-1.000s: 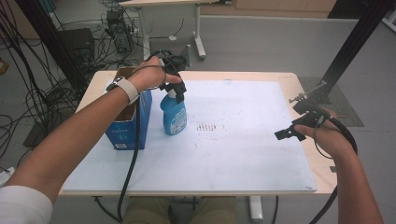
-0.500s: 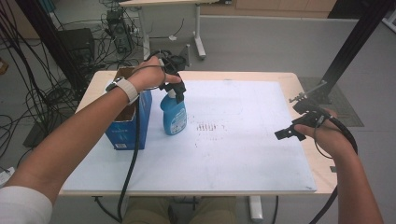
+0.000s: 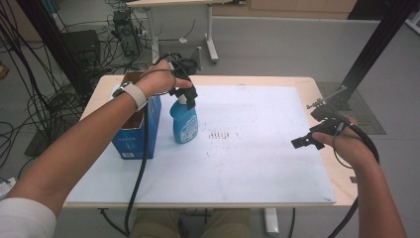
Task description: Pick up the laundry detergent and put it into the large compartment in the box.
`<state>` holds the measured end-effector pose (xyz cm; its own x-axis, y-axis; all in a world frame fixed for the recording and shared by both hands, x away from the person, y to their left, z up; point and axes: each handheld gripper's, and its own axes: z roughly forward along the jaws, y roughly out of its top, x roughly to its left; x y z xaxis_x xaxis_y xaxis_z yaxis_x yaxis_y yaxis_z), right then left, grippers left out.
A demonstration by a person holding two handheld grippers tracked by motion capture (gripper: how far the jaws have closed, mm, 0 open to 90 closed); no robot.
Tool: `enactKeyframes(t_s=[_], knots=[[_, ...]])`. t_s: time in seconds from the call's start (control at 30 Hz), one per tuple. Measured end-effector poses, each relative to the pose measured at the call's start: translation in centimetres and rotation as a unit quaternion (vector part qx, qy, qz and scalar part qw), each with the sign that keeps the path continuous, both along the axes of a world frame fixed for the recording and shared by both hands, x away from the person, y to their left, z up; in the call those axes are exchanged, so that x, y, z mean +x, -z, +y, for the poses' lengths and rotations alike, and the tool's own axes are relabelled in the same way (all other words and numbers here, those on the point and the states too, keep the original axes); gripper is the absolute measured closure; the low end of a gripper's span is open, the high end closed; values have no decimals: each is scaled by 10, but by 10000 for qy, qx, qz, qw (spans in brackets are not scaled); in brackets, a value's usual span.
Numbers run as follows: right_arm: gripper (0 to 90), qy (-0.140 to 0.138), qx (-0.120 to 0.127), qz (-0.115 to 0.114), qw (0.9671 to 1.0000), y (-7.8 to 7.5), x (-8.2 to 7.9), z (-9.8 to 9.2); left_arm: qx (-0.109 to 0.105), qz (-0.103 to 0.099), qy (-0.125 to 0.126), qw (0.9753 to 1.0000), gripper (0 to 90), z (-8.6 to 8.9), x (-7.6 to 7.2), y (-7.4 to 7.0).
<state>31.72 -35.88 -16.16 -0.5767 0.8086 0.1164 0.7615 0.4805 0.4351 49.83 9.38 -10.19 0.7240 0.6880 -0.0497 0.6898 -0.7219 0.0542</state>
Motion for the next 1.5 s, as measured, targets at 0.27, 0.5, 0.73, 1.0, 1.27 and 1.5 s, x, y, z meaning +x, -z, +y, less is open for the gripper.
enactKeyframes(t_s=[0.27,0.5,0.73,1.0,1.27,1.5], knots=[[79,0,-3,2,10000,0,0,0,-4,-3,4,10000,90,1,0,0],[79,1,-1,9,10000,0,1,1,-5,-16,-6,10000,90,2,0,0],[80,7,-2,-16,10000,0,0,1,-21,-32,-6,10000,90,2,-1,0],[80,3,-10,-5,10000,-1,0,1,-19,-22,6,10000,90,2,-1,0],[80,-2,-4,13,10000,0,1,1,1,-30,-14,10000,89,2,0,1],[80,3,-9,11,10000,0,1,1,6,-29,-31,10000,89,2,0,1]])
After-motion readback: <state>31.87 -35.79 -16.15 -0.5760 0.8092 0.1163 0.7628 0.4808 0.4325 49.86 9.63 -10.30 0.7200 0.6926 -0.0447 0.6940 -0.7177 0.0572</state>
